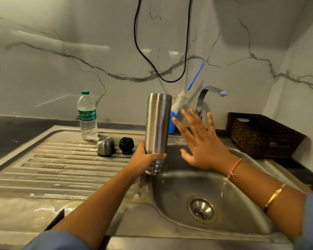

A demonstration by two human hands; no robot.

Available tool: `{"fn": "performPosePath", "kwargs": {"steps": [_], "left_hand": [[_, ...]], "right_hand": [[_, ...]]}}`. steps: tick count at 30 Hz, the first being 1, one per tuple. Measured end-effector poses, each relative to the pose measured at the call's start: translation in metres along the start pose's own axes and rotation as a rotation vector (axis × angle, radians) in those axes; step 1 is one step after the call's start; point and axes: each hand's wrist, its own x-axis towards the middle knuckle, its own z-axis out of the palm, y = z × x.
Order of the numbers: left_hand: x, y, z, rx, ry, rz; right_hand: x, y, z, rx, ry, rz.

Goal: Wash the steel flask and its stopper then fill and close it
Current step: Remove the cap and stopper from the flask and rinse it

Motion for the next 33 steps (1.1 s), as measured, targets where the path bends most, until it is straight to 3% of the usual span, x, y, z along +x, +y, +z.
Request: {"fn": "performPosePath", "kwargs": {"steps": [4,7,13,18,33], "left_hand": [[-0.013,0.007,-0.043,0.155,0.069,0.08],[-0.021,0.01,-0.078,0.253,0.17,0.116],[-0.032,0.013,-0.151,0.371,0.406,0.169],[-0.029,0.006,-0.187,0.309,0.522,0.13],[-0.01,-0.006,-0.216,0.238,0.452,0.001]], "right_hand": [[0.009,-0.026,0.014,0.336,-0.209,0.205],[0.016,-0.039,0.026,0.522,-0.239,0.303],[0.022,-0.049,0.047,0.6,-0.325,0.381],[0.028,-0.05,0.055,0.644,-0.332,0.433],[0.03,-0.05,0.063,0.664,-0.347,0.455]]}}
